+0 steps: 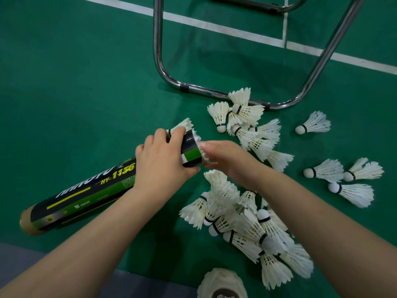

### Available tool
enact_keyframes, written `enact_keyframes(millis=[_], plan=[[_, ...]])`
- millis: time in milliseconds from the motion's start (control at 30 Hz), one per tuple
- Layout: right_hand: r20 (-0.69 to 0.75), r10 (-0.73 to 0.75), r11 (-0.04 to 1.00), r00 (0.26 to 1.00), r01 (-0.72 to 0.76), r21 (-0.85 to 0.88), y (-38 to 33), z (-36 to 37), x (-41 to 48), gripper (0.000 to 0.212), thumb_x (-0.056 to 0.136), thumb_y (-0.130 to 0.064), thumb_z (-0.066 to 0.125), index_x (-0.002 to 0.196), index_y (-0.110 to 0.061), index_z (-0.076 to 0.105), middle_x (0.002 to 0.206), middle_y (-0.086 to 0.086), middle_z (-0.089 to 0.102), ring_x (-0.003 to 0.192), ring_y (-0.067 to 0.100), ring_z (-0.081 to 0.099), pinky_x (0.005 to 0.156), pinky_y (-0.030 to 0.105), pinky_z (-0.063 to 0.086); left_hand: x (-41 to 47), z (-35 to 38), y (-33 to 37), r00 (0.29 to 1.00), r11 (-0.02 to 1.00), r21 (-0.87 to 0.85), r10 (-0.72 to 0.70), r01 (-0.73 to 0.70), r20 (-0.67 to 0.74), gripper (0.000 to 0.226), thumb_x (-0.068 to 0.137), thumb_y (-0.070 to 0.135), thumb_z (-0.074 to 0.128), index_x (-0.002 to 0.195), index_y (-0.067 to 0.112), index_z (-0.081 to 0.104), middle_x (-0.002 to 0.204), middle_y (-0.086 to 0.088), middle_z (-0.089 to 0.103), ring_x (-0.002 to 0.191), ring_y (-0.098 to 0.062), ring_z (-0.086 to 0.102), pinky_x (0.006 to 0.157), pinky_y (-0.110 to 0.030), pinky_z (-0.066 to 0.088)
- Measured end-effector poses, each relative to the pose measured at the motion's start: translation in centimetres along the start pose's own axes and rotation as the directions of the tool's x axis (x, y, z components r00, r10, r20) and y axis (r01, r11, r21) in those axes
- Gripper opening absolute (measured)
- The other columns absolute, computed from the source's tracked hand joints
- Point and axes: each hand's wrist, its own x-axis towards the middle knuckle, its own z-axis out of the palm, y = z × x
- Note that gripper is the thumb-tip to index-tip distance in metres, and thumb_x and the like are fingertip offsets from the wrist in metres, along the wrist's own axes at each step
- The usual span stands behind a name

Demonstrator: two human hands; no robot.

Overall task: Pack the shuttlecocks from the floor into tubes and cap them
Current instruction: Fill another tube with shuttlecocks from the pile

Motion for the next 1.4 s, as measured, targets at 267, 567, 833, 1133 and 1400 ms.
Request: enact_keyframes(millis=[267, 567, 833, 1133, 1400], plan=[[0.228, 0.214, 0.956, 0.950, -0.157, -0.247, -1.4, 1.1, 1.0, 0.043, 0.080, -0.027, 0.064, 0.112, 0.001, 0.056, 0.115, 0.033, 0.056, 0.094, 0.021, 0.052, 0.106, 0.051, 0.037, -1.0, 0.6, 0.7, 0.998, 0.999, 0.014, 0.043, -0.043, 0.052, 0.080, 0.065, 0.061, 0.068, 0.130, 0.026, 0.039, 0.106, -0.006, 0.045, 0.101, -0.029, 0.046, 0.084, -0.040, 0.033], [-0.812, 0.157, 0.968, 0.562, -0.251, 0.014, 3.3, -3.8, 1.1, 0.017, 0.089, -0.024, 0.048, 0.088, -0.015, 0.063, 0.094, 0.012, 0.058, 0.078, 0.017, 0.051, 0.070, 0.030, 0.039, 0.0, 0.7, 0.9, 0.996, 0.999, 0.006, 0.034, -0.035, 0.084, 0.083, 0.066, 0.064, 0.066, 0.133, 0.030, 0.032, 0.115, -0.005, 0.046, 0.107, -0.028, 0.044, 0.090, -0.041, 0.035], [-0.641, 0.272, 0.954, 0.718, -0.286, 0.085, 6.1, -6.1, 1.5, 0.046, 0.095, -0.014, 0.043, 0.140, -0.019, 0.041, 0.147, 0.001, 0.037, 0.135, 0.021, 0.034, 0.112, 0.039, 0.028, -0.6, 1.3, 1.4, 0.991, 0.999, 0.024, 0.042, -0.045, 0.125, 0.083, 0.067, 0.063, 0.066, 0.134, 0.032, 0.030, 0.114, -0.003, 0.045, 0.107, -0.027, 0.044, 0.091, -0.040, 0.034], [-0.919, 0.098, 0.993, 0.381, 0.017, 0.113, 4.6, -6.1, 0.0, 0.008, 0.085, -0.017, 0.064, 0.091, -0.020, 0.068, 0.085, -0.009, 0.064, 0.084, 0.008, 0.057, 0.075, 0.019, 0.046, -0.2, 1.0, 1.1, 0.995, 1.000, 0.008, 0.023, -0.024, 0.092, 0.084, 0.066, 0.062, 0.069, 0.134, 0.029, 0.032, 0.115, -0.005, 0.045, 0.108, -0.028, 0.044, 0.091, -0.040, 0.034], [-0.668, -0.117, 0.968, 0.735, 0.236, 0.090, 2.6, -2.9, -1.4, 0.026, 0.088, 0.003, 0.055, 0.090, -0.022, 0.048, 0.072, -0.004, 0.055, 0.062, 0.004, 0.056, 0.056, 0.014, 0.046, -0.4, 1.2, 1.3, 0.994, 1.000, 0.015, 0.020, -0.022, 0.110, 0.084, 0.066, 0.062, 0.069, 0.134, 0.031, 0.031, 0.118, -0.005, 0.046, 0.110, -0.029, 0.044, 0.093, -0.042, 0.035]])
